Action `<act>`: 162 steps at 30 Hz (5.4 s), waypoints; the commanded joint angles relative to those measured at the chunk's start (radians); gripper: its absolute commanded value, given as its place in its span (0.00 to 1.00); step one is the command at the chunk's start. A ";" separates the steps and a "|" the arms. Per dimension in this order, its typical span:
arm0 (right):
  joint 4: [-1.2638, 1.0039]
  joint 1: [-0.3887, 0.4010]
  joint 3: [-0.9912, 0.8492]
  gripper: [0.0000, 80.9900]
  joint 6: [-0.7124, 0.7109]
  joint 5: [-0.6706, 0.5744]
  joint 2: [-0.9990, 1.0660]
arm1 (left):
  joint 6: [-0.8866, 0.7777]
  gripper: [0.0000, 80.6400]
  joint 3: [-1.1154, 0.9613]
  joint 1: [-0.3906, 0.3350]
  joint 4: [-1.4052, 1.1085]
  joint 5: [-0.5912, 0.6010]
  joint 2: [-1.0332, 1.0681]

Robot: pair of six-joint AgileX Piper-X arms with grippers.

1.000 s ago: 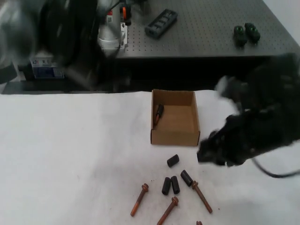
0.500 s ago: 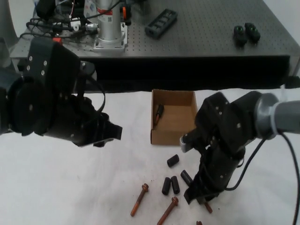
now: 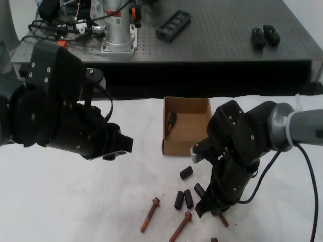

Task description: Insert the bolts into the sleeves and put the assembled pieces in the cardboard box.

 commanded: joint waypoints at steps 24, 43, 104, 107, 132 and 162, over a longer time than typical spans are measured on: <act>0.024 -0.151 0.313 0.05 0.176 -0.103 -0.780 | 0.032 0.37 -0.460 -0.335 0.238 -0.115 0.579; -0.020 -0.151 0.313 0.05 0.188 -0.141 -0.800 | 0.012 0.00 -0.489 -0.335 0.267 -0.095 0.630; -1.025 -0.166 0.526 0.47 0.622 -0.737 -0.819 | -0.230 0.01 0.212 -0.335 -0.985 0.289 -0.010; -0.945 -0.262 0.526 0.47 0.603 -0.765 -0.847 | -0.230 0.01 0.205 -0.333 -1.024 0.149 -0.010; -0.575 -0.496 0.519 0.47 0.454 -0.593 -0.896 | 0.032 0.00 -1.286 -0.202 0.289 -0.206 1.047; 0.118 -0.002 -0.184 0.44 -0.141 -0.004 0.027 | 0.079 0.30 -0.472 -0.137 0.361 -0.370 0.339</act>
